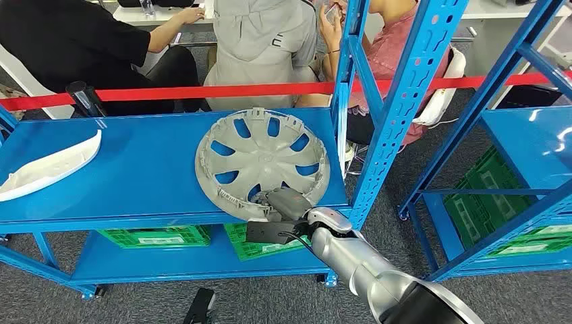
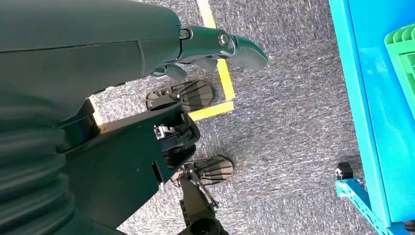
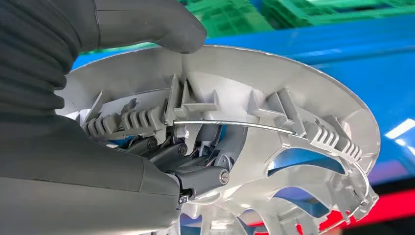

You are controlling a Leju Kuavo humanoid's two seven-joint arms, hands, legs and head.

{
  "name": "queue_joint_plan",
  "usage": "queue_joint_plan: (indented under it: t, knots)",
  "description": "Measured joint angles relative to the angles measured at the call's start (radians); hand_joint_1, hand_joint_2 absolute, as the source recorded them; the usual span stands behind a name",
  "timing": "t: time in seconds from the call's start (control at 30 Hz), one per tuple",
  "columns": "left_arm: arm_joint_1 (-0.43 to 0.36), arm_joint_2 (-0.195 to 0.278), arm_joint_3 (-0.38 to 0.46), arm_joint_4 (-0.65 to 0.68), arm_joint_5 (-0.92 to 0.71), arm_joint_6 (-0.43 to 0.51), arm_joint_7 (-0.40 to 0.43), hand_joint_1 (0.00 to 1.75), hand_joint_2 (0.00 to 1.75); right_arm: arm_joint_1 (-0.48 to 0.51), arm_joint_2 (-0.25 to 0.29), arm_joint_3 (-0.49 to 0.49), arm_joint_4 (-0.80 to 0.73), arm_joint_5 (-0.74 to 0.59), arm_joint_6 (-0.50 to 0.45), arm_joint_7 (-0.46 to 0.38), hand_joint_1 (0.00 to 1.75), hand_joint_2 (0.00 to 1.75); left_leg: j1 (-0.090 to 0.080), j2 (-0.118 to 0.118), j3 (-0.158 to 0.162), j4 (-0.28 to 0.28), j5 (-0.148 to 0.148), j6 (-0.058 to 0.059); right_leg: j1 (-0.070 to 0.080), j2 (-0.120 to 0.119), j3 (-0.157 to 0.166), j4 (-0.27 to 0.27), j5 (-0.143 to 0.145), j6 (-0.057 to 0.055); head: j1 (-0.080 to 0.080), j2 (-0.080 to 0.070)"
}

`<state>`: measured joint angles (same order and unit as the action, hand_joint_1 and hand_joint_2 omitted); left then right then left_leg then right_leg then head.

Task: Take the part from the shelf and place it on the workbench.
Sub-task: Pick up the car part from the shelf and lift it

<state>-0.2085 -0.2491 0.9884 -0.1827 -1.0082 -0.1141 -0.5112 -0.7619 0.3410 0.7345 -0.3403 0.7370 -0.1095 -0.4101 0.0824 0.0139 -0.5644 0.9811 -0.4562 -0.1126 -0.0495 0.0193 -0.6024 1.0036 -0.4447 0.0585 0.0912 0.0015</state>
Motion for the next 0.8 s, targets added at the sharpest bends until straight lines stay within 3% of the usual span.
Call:
queue_joint_plan:
  t: [0.27,0.43,0.8]
  knots:
    - [0.001,0.006,0.000,0.000,0.000,0.000,0.002,0.00,1.75,0.023,-0.011,-0.041,-0.072,-0.092,0.037,-0.089,1.75,1.75,0.000,0.000,-0.001,0.000,0.000,0.000,0.000,0.000,-0.001,0.000,0.000,0.000,0.000,0.000]
    - [0.001,0.008,0.000,0.000,0.000,0.000,0.002,0.00,1.75,0.054,-0.027,-0.059,-0.172,-0.184,0.120,-0.156,1.75,1.75,0.000,0.000,-0.001,0.000,0.000,0.000,0.000,0.000,-0.001,0.000,0.000,0.000,0.000,0.000]
    - [0.001,0.016,0.003,0.000,0.005,0.004,0.006,0.00,1.75,0.158,-0.084,-0.060,-0.493,-0.469,0.374,-0.190,1.75,1.75,0.000,0.000,-0.002,0.000,0.000,0.000,0.000,0.000,-0.002,0.000,-0.001,0.000,-0.002,0.000]
